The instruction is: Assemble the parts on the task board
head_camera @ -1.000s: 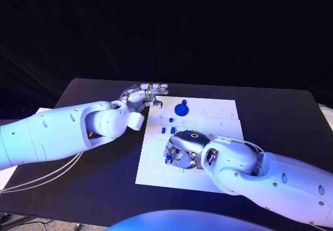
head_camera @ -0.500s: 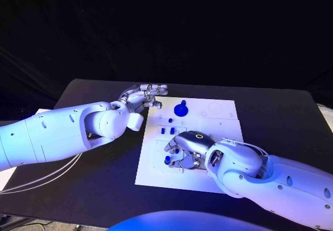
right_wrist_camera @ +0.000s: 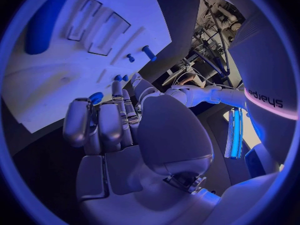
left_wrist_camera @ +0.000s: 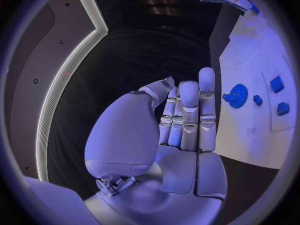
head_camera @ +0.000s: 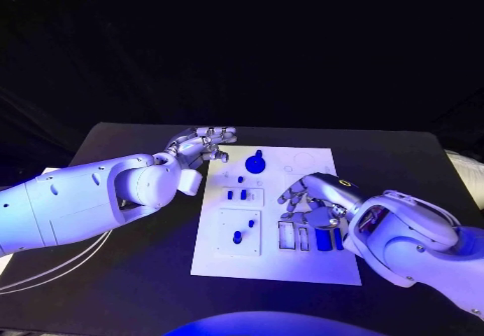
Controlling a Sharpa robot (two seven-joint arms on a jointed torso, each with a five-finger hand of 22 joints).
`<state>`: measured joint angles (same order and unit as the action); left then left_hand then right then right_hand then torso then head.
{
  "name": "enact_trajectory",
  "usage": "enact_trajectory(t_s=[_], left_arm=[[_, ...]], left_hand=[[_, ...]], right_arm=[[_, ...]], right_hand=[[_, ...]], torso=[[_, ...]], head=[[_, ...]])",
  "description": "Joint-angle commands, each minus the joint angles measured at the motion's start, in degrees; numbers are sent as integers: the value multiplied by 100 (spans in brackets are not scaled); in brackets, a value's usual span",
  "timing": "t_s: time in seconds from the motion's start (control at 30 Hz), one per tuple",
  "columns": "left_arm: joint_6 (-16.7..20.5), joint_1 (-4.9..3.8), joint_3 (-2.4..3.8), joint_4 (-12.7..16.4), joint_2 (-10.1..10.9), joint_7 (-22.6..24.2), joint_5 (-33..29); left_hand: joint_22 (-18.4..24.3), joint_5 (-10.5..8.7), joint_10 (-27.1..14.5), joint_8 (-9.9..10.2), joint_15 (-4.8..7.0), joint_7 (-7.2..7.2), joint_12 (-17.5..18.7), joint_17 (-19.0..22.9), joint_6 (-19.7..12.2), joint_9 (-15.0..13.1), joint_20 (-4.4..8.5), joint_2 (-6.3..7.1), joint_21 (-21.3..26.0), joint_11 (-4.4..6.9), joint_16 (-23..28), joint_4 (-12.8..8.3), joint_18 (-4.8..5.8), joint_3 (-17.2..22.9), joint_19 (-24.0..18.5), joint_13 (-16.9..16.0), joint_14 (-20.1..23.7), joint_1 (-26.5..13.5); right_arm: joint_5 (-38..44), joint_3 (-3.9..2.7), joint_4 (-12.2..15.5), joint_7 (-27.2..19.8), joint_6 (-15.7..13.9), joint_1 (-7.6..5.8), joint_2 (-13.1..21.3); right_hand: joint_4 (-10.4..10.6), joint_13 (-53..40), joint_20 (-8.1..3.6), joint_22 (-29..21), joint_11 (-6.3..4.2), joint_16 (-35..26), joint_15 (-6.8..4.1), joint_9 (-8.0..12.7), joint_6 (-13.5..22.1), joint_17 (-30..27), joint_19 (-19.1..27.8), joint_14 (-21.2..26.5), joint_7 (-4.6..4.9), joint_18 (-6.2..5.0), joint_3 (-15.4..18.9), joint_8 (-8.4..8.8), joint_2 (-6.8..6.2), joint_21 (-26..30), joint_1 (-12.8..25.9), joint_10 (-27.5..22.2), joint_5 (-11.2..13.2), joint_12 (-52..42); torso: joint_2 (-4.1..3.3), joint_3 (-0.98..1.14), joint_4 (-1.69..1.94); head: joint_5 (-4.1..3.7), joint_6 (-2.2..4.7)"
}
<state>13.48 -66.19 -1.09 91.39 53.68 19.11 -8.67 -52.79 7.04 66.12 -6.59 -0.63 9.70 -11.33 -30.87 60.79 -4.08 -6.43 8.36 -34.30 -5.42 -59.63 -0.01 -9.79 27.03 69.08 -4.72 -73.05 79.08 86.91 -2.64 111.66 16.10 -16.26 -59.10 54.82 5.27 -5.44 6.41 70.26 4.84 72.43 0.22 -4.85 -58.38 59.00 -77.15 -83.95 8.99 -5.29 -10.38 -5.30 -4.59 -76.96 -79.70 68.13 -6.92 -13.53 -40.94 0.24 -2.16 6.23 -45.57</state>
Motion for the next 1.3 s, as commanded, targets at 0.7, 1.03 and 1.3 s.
enact_trajectory(t_s=[0.7, 1.03, 1.3], left_arm=[[-131, 17, -6, -18, -19, 3, -10], [-139, 20, -7, -17, -8, -4, -10], [-155, 22, -7, -32, -6, -21, -10]], left_hand=[[8, 24, -37, -37, 14, 15, -21, 6, -38, 7, 19, -61, 19, -6, 23, -22, -67, -10, -7, -1, 37, 4], [8, 24, -37, -37, 14, 15, -21, 6, -38, 7, 19, -61, 19, -6, 23, -22, -67, -10, -7, -1, 37, 4], [8, 24, -37, -37, 14, 15, -21, 6, -38, 7, 19, -61, 19, -6, 23, -22, -67, -10, -7, -1, 37, 4]], right_arm=[[25, 128, 323, 2035, 226, 226, 1107], [74, 142, 234, 2053, 276, 342, 888], [139, 144, 176, 2045, 366, 388, 759]], right_hand=[[1138, -3531, -279, 1022, -361, 690, -300, -277, -205, 924, -595, -268, -311, 280, 1579, -500, 96, -710, 905, 557, -948, -2853], [1133, -4002, -274, 1065, -362, 736, -298, -323, -171, 992, -616, -276, -312, 289, 1735, -569, 149, -735, 838, 570, -934, -3167], [1132, -4416, -277, 1128, -373, 791, -305, -366, -182, 1083, -657, -291, -326, 304, 1821, -631, 187, -775, 771, 666, -927, -3507]], torso=[[74, 0, -155], [69, -3, -156], [75, 0, -164]], head=[[-283, 93], [-253, 72], [-242, 57]])
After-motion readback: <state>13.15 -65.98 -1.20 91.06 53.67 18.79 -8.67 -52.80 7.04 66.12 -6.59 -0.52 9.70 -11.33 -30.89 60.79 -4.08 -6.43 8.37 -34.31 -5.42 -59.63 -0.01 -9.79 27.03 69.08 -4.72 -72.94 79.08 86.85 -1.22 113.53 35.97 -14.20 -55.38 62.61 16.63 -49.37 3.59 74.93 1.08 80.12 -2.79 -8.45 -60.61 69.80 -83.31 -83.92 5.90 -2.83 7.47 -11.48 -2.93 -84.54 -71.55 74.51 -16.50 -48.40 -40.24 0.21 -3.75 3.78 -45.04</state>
